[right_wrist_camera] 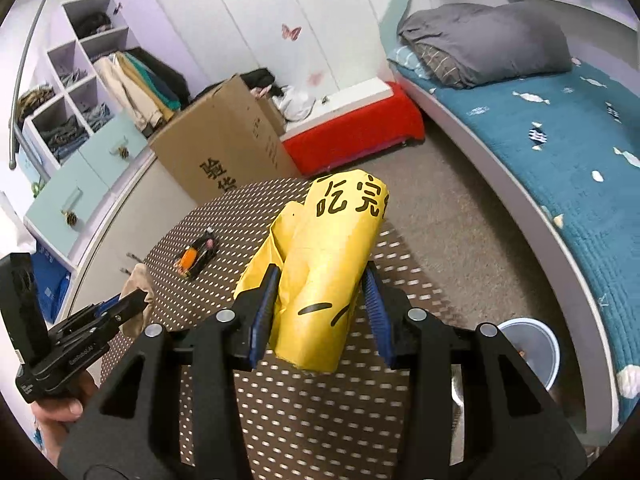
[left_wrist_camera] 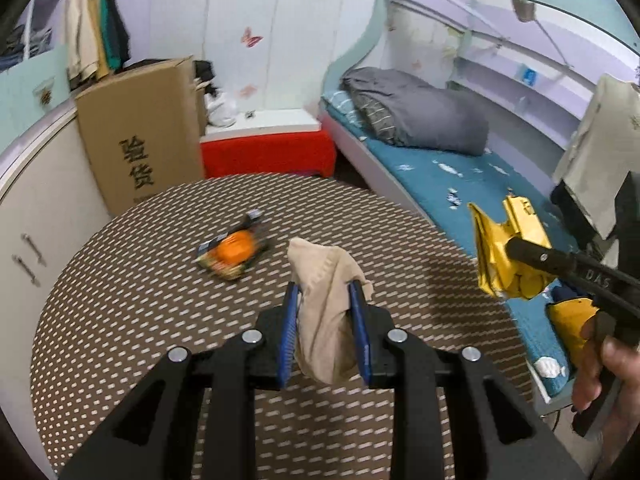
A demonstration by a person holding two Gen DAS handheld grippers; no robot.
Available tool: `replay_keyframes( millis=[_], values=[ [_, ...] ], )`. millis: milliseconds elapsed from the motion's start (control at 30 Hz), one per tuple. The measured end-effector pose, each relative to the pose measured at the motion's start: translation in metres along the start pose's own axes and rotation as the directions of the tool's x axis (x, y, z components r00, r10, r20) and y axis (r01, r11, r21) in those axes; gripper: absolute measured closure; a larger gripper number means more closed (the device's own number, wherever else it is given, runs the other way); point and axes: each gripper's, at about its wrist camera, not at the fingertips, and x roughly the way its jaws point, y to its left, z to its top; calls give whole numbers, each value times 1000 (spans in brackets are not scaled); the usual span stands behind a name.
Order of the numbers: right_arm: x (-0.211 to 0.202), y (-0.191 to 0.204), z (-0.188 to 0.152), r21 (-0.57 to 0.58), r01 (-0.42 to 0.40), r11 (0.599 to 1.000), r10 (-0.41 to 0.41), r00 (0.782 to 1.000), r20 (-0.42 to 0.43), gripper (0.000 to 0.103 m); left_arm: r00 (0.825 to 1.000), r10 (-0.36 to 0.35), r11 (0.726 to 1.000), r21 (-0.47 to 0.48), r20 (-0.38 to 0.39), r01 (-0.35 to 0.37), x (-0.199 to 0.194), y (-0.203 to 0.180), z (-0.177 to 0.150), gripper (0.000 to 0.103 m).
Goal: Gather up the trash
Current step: 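Grasp the beige cloth with the left tool while the right tool grasps the yellow bag, then carry the beige cloth with the left tool while the right tool carries the yellow bag to the bin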
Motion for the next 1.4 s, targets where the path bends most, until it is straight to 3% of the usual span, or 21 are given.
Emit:
replay_keyframes(
  millis=[433, 700, 900, 1233, 1300, 1400],
  values=[
    [-62, -108, 9, 139, 118, 983, -132, 987, 93, 60, 988, -152, 983, 102, 4, 150, 25, -118, 36, 78],
    [-51, -200, -26, 272, 243, 931, -246, 969, -25, 59, 974, -218, 956, 187, -59, 226, 54, -189, 33, 78],
    [-20, -249, -55, 335, 285, 898, -253, 958, -135, 57, 964, -232, 937, 236, -131, 258, 80, -228, 23, 78],
    [15, -296, -75, 385, 302, 872, -229, 947, -224, 51, 933, -220, 911, 281, -286, 301, 144, -286, -1, 78],
    [21, -304, -79, 401, 292, 868, -208, 948, -239, 36, 923, -214, 907, 286, -319, 309, 158, -297, -7, 78],
    [24, -316, -83, 426, 295, 855, -201, 947, -252, 23, 914, -207, 900, 298, -350, 318, 171, -310, -15, 78]
  ],
)
